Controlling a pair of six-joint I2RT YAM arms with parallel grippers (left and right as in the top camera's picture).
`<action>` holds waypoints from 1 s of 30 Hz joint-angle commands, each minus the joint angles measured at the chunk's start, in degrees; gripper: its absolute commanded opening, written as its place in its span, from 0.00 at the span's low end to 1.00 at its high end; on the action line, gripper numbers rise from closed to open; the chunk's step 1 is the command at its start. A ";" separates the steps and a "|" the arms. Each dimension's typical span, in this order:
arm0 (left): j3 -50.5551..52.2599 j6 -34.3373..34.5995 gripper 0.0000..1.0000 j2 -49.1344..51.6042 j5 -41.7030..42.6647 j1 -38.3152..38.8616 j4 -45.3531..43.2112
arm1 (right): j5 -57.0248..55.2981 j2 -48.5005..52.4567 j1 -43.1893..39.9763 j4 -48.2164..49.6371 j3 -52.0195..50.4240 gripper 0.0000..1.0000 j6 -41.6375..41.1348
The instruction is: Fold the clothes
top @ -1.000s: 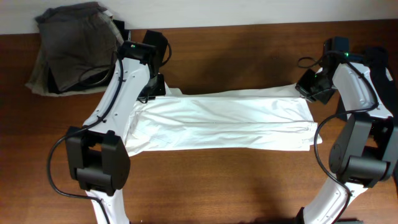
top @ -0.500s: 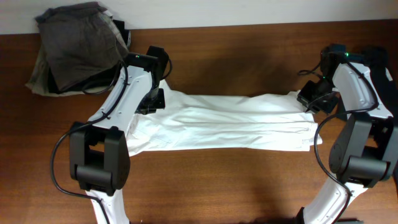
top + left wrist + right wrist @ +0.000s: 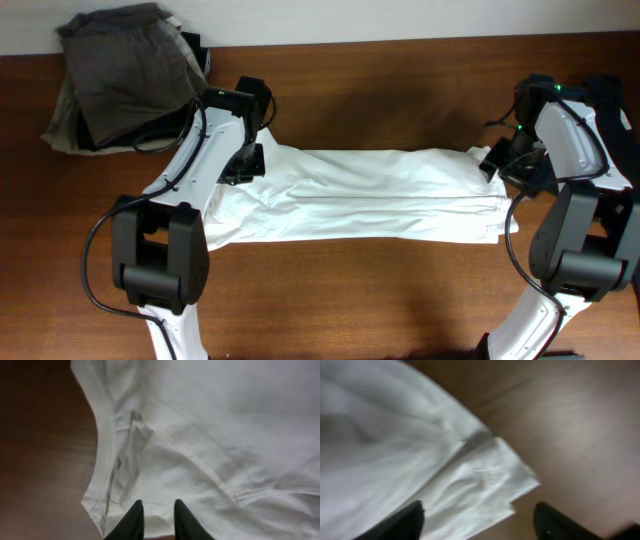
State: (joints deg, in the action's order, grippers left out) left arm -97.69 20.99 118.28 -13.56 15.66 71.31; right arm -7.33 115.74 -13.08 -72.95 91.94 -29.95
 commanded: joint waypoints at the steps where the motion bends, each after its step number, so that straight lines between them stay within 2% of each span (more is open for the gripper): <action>1: 0.48 -2.38 0.34 -0.96 0.96 -0.22 -3.30 | -5.90 -1.95 -0.94 -1.42 1.14 0.73 -0.81; 4: 0.48 -4.26 0.39 -0.96 4.76 -0.24 -7.89 | -2.91 -1.95 -1.18 -1.29 1.14 0.73 -0.37; 6: 0.48 -4.42 0.38 -0.96 5.90 -0.22 -11.23 | 0.85 -1.95 -1.11 -0.24 1.14 0.66 2.49; 7: 0.48 -4.48 0.33 -0.96 6.36 -0.22 -12.55 | 3.52 -1.95 -1.01 0.68 1.14 0.60 4.61; 10: 0.48 -7.52 0.01 -0.92 10.95 -0.09 -16.17 | 12.28 -1.92 -0.31 4.02 1.14 0.40 12.72; 11: 0.48 -9.03 0.01 -0.85 12.81 -0.04 -17.14 | 15.39 -1.92 0.31 5.51 1.14 0.35 17.09; 13: 0.48 -9.38 0.01 -0.42 13.16 0.20 -17.75 | 16.63 -1.88 1.46 6.58 1.11 0.25 20.59; 17: 0.74 -11.19 0.01 2.32 13.46 0.20 -17.64 | 16.61 -1.68 3.43 7.08 0.59 0.04 20.72; 26: 0.92 -11.69 0.01 10.43 14.67 0.04 -14.80 | 16.35 0.15 5.95 11.61 -3.72 0.04 20.72; 30: 0.92 -11.67 0.01 12.09 11.65 -0.55 -14.93 | 16.24 0.15 5.88 16.52 -8.26 0.04 20.72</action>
State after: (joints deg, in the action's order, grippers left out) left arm -97.17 10.24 128.01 0.05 15.70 56.29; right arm 8.58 115.77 -7.35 -58.11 86.83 -9.98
